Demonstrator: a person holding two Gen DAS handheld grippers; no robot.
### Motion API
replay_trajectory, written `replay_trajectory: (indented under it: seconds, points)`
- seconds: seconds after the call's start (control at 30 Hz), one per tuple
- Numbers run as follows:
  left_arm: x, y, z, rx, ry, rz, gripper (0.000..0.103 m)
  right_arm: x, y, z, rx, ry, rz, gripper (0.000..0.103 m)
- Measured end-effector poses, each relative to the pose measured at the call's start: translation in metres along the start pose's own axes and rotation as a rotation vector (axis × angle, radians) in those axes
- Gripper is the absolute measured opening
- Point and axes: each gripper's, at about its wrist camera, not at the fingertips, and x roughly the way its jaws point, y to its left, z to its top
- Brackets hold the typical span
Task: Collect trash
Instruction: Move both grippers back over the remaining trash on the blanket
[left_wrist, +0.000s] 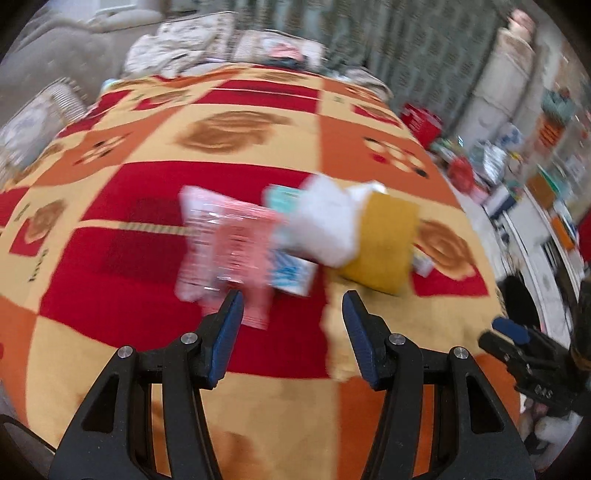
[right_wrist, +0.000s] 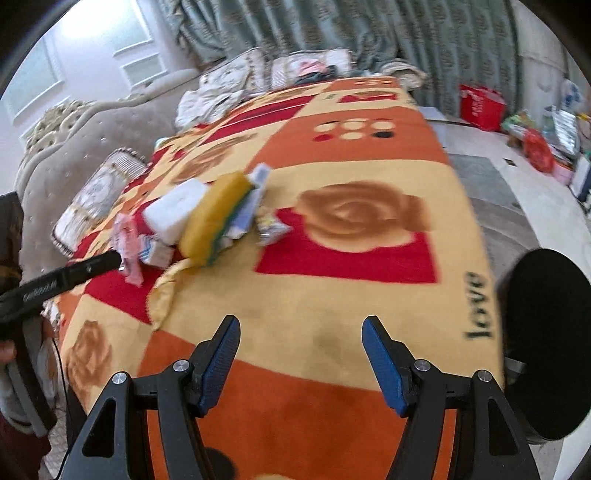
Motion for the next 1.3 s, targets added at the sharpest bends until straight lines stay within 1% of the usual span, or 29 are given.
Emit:
replay_trajectory:
  seconds: [0.07, 0.13, 0.23, 0.33, 0.47, 0.5, 0.53, 0.57, 0.6, 0.63, 0.7, 0.73, 0.87, 0.93, 1.03, 1.17, 1.23, 1.3]
  points:
    - [0.001, 0.022, 0.005, -0.031, -0.004, -0.012, 0.055, 0.009, 0.014, 0.002, -0.014, 0.01, 0.035, 0.068]
    - [0.004, 0.033, 0.009, -0.04, -0.016, -0.025, 0.059, 0.016, 0.026, 0.004, -0.029, 0.02, 0.057, 0.07]
    - [0.013, 0.047, 0.017, -0.035, -0.025, -0.038, 0.059, 0.028, 0.045, 0.006, -0.061, 0.039, 0.073, 0.07]
    - [0.034, 0.049, 0.024, -0.027, 0.004, -0.064, 0.059, 0.037, 0.058, 0.009, -0.085, 0.054, 0.079, 0.07]
    - [0.052, 0.045, 0.028, -0.021, 0.012, -0.074, 0.059, 0.043, 0.064, 0.014, -0.088, 0.063, 0.079, 0.07]
    - [0.055, 0.044, 0.027, -0.019, 0.014, -0.092, 0.058, 0.043, 0.065, 0.015, -0.087, 0.064, 0.081, 0.07]
    - [0.055, 0.044, 0.028, -0.022, 0.011, -0.1, 0.048, 0.045, 0.067, 0.017, -0.085, 0.066, 0.082, 0.07]
    - [0.055, 0.045, 0.028, -0.027, 0.012, -0.108, 0.036, 0.046, 0.068, 0.019, -0.085, 0.067, 0.083, 0.07]
    - [0.056, 0.046, 0.029, -0.025, 0.031, -0.101, 0.019, 0.047, 0.07, 0.021, -0.088, 0.067, 0.084, 0.07]
    - [0.056, 0.048, 0.029, -0.026, 0.04, -0.095, 0.015, 0.048, 0.073, 0.023, -0.092, 0.064, 0.087, 0.071]
    - [0.051, 0.057, 0.028, -0.037, 0.053, -0.117, 0.008, 0.05, 0.079, 0.027, -0.097, 0.06, 0.095, 0.07]
    - [0.047, 0.062, 0.028, -0.041, 0.051, -0.116, 0.008, 0.05, 0.083, 0.029, -0.1, 0.06, 0.103, 0.071]
    - [0.023, 0.081, 0.029, -0.061, -0.006, -0.089, 0.008, 0.055, 0.097, 0.046, -0.109, 0.045, 0.133, 0.071]
    - [0.014, 0.09, 0.029, -0.069, -0.027, -0.086, 0.008, 0.06, 0.106, 0.061, -0.11, 0.026, 0.151, 0.071]
    - [0.012, 0.097, 0.027, -0.088, -0.016, -0.103, 0.008, 0.071, 0.115, 0.081, -0.099, 0.015, 0.145, 0.071]
    - [0.013, 0.103, 0.023, -0.095, 0.003, -0.099, 0.008, 0.109, 0.121, 0.104, -0.065, 0.075, 0.094, 0.071]
    - [0.012, 0.109, 0.02, -0.108, 0.009, -0.097, 0.009, 0.124, 0.12, 0.113, -0.039, 0.094, 0.108, 0.071]
    - [0.011, 0.115, 0.017, -0.124, 0.021, -0.126, 0.01, 0.133, 0.123, 0.122, -0.03, 0.103, 0.105, 0.073]
